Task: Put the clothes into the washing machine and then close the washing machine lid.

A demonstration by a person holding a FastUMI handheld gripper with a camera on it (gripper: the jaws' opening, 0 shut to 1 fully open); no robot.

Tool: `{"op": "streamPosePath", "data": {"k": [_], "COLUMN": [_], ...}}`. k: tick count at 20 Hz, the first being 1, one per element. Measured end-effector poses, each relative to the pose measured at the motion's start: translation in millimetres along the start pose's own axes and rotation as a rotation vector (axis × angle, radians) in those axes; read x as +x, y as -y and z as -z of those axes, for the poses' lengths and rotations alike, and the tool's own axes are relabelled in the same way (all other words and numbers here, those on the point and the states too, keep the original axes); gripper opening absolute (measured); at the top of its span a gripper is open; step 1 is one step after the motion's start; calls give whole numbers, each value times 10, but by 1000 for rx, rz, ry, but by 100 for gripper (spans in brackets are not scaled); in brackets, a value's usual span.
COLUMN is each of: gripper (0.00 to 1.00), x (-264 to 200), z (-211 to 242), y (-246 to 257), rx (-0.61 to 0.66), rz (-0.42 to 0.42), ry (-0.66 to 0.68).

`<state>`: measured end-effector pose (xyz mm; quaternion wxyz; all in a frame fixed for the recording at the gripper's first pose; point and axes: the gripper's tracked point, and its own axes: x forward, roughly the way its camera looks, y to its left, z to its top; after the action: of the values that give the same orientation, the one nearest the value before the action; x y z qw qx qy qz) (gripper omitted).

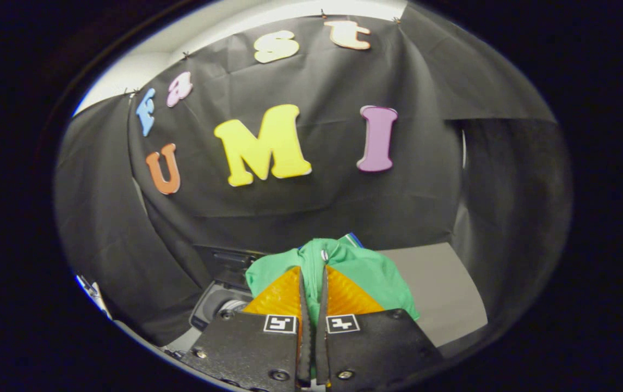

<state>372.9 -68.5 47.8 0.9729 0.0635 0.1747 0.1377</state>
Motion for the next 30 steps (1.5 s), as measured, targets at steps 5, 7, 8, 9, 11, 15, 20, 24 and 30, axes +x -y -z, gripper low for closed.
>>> {"op": "streamPosePath", "data": {"k": [5, 7, 8, 9, 11, 15, 20, 24, 30], "gripper": [7, 7, 7, 7, 7, 7, 7, 7, 7], "x": [93, 214, 288, 384, 605, 993, 1498, 1866, 2361], "z": [-90, -93, -75, -25, 101, 492, 1054, 1427, 1962], "y": [-821, -1127, -1293, -1439, -1668, -2040, -2296, -2360, -2448], "rx": [7, 6, 9, 15, 22, 53, 78, 96, 99], "rz": [-182, -235, -259, -274, -282, -280, -229, -184, -138], "ry": [4, -10, -21, -34, -64, -150, -261, -329, -417]}}
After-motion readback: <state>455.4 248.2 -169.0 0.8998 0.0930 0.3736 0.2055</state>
